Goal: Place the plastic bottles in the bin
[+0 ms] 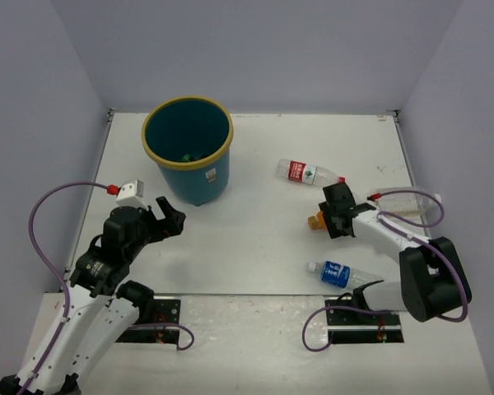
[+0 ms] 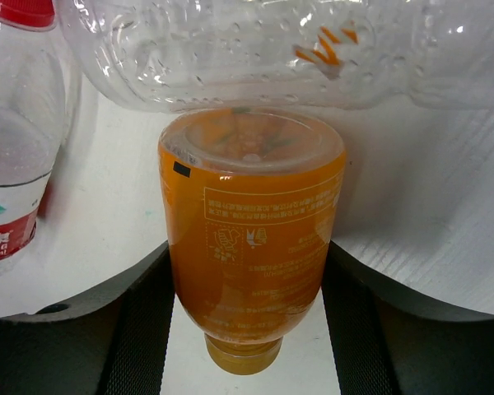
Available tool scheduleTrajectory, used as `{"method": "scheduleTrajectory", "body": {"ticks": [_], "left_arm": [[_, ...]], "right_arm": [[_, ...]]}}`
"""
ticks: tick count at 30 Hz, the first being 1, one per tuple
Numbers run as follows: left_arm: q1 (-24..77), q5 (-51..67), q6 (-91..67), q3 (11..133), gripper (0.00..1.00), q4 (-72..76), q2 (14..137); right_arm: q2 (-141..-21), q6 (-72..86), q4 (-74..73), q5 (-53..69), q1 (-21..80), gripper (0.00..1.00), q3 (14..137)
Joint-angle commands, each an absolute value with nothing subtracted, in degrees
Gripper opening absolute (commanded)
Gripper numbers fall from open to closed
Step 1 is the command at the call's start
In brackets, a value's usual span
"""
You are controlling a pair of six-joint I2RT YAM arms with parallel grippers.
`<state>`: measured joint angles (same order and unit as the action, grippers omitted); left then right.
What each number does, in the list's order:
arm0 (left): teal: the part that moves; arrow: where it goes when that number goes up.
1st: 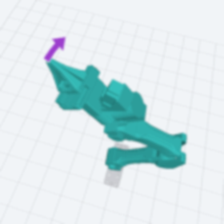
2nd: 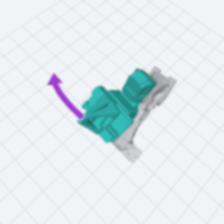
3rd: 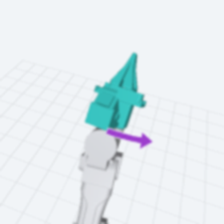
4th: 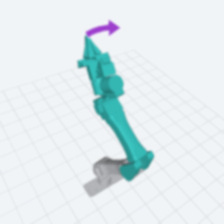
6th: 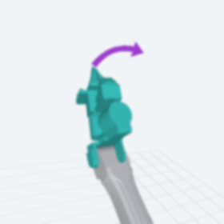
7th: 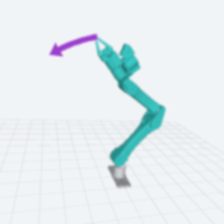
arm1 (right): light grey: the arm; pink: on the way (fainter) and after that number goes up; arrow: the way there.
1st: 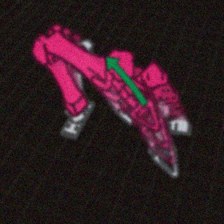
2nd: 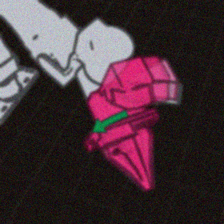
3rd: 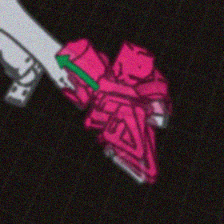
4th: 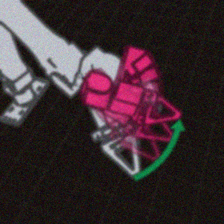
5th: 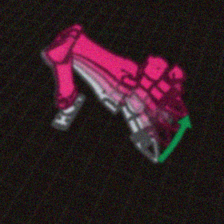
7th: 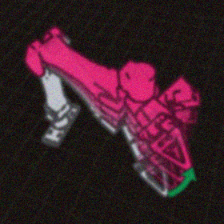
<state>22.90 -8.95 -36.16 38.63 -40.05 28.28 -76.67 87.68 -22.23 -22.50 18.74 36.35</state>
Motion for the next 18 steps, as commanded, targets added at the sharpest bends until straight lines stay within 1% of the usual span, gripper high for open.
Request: {"method": "scheduleTrajectory", "body": {"ticks": [1,5,8,9,11,14,16,18], "left_arm": [[22.59,-9.15,-34.89,38.58,1.00,-38.58,28.47],[22.58,-9.22,-34.89,38.50,1.00,-38.58,28.20],[22.58,-9.14,-34.81,38.33,1.00,-38.34,28.28],[22.59,-9.00,-34.80,38.32,1.00,-38.25,28.44],[22.67,-8.47,-34.52,38.49,1.00,-38.40,28.76],[22.57,-7.75,-34.19,38.43,1.00,-38.08,29.07],[22.61,-7.49,-34.19,38.32,1.00,-37.90,29.09],[22.59,-7.03,-34.04,38.23,1.00,-37.76,29.24]], "right_arm": [[-71.82,83.00,-18.56,-23.01,19.50,0.18,35.90],[-65.33,78.29,-19.59,-26.14,23.65,0.15,38.61],[-62.33,70.96,-18.47,-29.92,28.26,0.16,41.67],[-62.14,68.42,-17.96,-29.99,29.04,0.16,44.40],[-62.36,62.18,-16.91,-28.97,31.64,0.13,49.50],[-63.29,50.35,-13.92,-28.51,35.16,0.13,56.83],[-64.35,45.36,-12.10,-27.42,36.64,0.13,61.00],[-68.73,40.21,-11.39,-26.57,38.33,0.14,68.31]]}}
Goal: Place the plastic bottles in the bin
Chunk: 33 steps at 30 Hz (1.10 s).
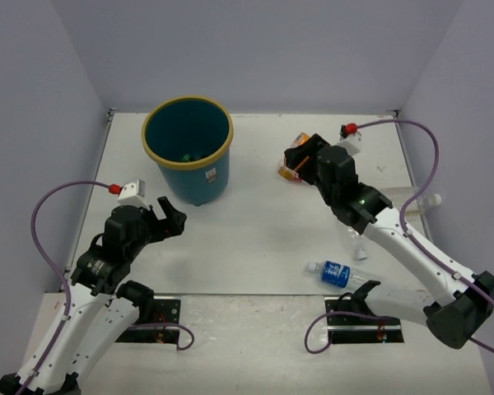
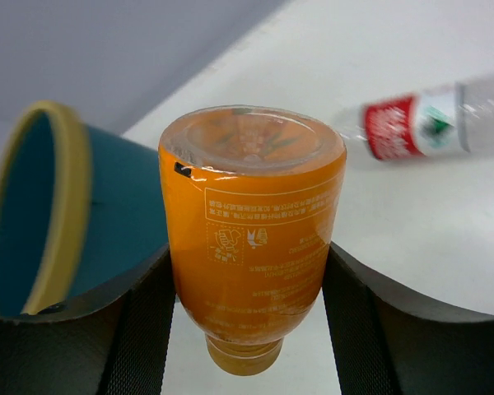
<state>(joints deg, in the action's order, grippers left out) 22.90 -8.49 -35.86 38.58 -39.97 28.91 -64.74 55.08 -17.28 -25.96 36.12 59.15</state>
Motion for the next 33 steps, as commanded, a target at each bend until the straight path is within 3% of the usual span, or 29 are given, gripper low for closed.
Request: {"method": "scheduleTrajectory", "body": {"ticks": [1,6,10,13,15,16,17,18,21,26,33], "left_arm": [[22.59,-6.94,-33.96,38.23,1.00,-37.71,29.33],[22.59,-7.04,-34.00,38.23,1.00,-37.78,29.44],[22.59,-7.34,-34.10,38.14,1.00,-37.71,29.71],[22.59,-7.37,-34.09,38.25,1.00,-37.82,30.46],[22.58,-7.21,-34.01,38.40,1.00,-38.05,30.94],[22.50,-7.21,-34.01,38.32,1.00,-37.97,31.10],[22.50,-7.21,-34.01,38.32,1.00,-37.90,31.18],[22.50,-7.24,-34.05,38.28,1.00,-37.84,31.27],[22.50,-7.13,-33.93,38.32,1.00,-37.88,31.64],[22.50,-7.48,-34.11,38.32,1.00,-37.97,31.64],[22.44,-7.50,-34.19,38.32,1.00,-37.97,31.53]], "right_arm": [[-69.69,37.89,-11.25,-26.43,39.28,0.14,71.04],[-85.05,26.88,-8.79,-19.73,43.95,0.18,92.80],[-102.49,22.66,-18.16,-18.97,48.00,0.20,116.75],[-116.14,20.58,-27.43,-22.56,50.12,0.29,138.44],[-120.61,20.58,-27.20,-22.44,50.45,0.40,144.76],[-120.42,20.73,-23.93,-21.58,50.53,0.59,142.02],[-118.62,21.16,-22.01,-21.05,50.61,0.88,139.31],[-116.88,21.41,-19.81,-20.52,50.62,0.97,134.94],[-113.11,20.64,-15.07,-20.39,50.54,0.99,127.21],[-110.97,17.38,-20.06,-18.44,49.33,0.99,129.98],[-100.87,15.38,-25.11,-11.42,42.90,0.99,120.58]]}}
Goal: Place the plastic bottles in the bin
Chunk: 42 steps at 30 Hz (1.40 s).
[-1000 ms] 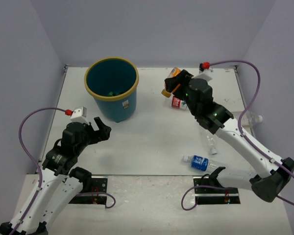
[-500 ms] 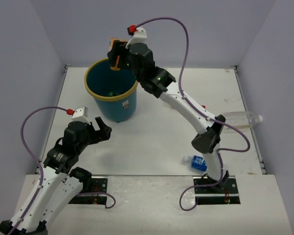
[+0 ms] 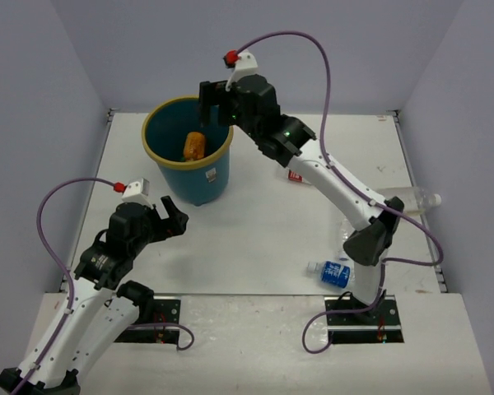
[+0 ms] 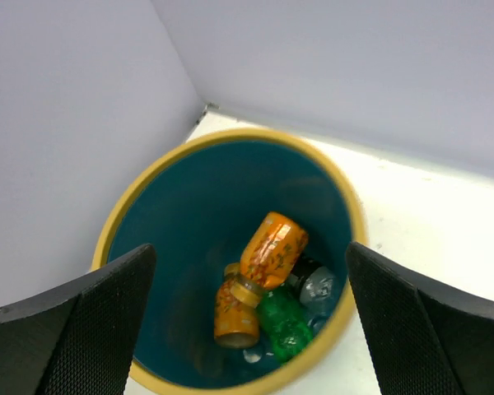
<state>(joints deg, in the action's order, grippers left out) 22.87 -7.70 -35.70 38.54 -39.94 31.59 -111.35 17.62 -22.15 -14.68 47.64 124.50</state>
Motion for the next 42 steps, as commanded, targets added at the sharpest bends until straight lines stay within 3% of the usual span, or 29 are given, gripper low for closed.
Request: {"method": "scheduleTrajectory", "body": {"ticks": [1,5,9,13,19,25,31,40,42], "left_arm": [[22.45,-7.43,-34.15,38.32,1.00,-37.93,31.55],[22.50,-6.87,-33.93,38.32,1.00,-37.88,31.55],[22.50,-6.53,-33.85,38.16,1.00,-37.62,31.63],[22.50,-6.52,-33.68,38.32,1.00,-37.79,31.54],[22.50,-6.76,-33.92,38.05,1.00,-37.44,30.76],[22.50,-6.58,-33.75,38.32,1.00,-37.88,31.12],[22.57,-7.38,-34.28,38.17,1.00,-37.79,29.90],[22.50,-10.34,-33.93,41.75,1.00,-37.42,31.19],[22.50,-12.08,-33.71,43.74,1.00,-37.40,31.24]], "right_arm": [[-99.32,16.30,-26.63,-11.19,41.63,0.99,118.06],[-91.00,25.30,-34.45,-12.30,34.72,0.99,108.02],[-77.52,30.35,-35.62,-20.79,29.57,0.99,85.20],[-65.55,39.70,-38.49,-27.99,26.28,0.99,69.92],[-55.46,47.91,-38.41,-23.83,16.06,0.99,49.72],[-57.04,46.84,-34.32,-17.44,7.10,0.99,40.50],[-63.10,44.14,-32.14,-15.62,2.63,0.99,39.48],[-72.72,38.12,-26.23,-1.94,0.70,0.98,39.76],[-75.27,38.51,-25.75,-1.18,0.70,0.94,40.11]]}}
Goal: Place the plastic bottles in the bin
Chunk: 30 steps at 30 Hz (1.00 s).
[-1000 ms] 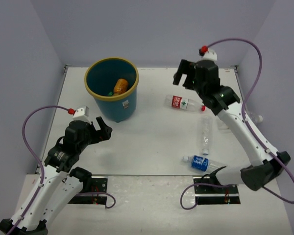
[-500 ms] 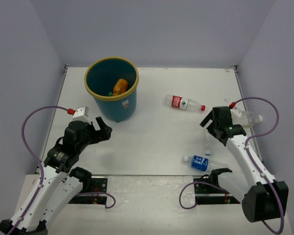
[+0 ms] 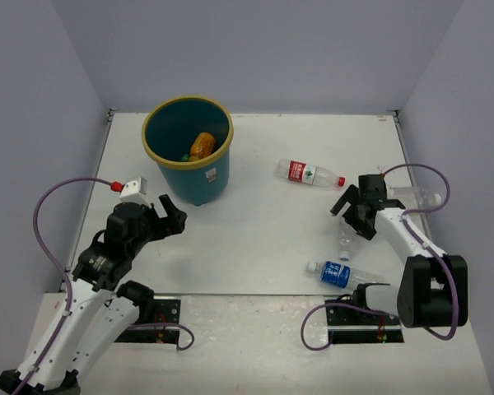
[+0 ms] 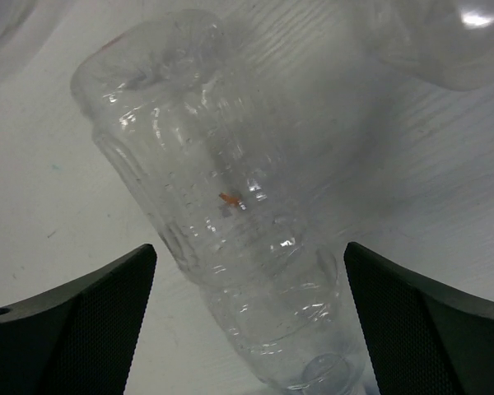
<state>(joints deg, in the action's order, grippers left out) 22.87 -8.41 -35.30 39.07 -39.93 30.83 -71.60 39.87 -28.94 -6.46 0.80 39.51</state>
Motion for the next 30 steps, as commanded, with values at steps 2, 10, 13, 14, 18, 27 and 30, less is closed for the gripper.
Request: {"method": "scheduleTrajectory", "body": {"ticks": [2,10,13,14,18,27,30], "left_arm": [[22.50,-13.03,-33.26,45.39,1.00,-37.03,31.20],[22.50,-15.47,-31.12,51.94,1.00,-34.99,29.98],[22.50,-14.64,-30.03,50.86,1.00,-32.23,28.56],[22.58,-14.89,-29.90,50.12,1.00,-31.70,28.25],[22.54,-15.42,-29.71,49.40,1.00,-31.90,27.86],[22.50,-14.94,-29.22,47.50,1.00,-32.17,26.54],[22.50,-14.97,-28.95,46.97,1.00,-32.23,26.19]], "right_arm": [[-77.28,38.55,-24.73,-0.43,0.79,0.89,40.30],[-75.95,39.81,-25.04,-1.48,0.79,0.27,39.73],[-69.07,38.90,-26.63,-1.58,0.87,0.26,39.73],[-67.07,38.32,-27.55,-1.43,1.03,0.25,39.88],[-56.25,37.18,-29.92,-0.66,1.84,0.27,41.87],[-40.51,33.62,-22.19,6.96,12.47,0.27,53.43],[-43.59,30.93,-19.78,8.85,18.49,0.27,60.30]]}}
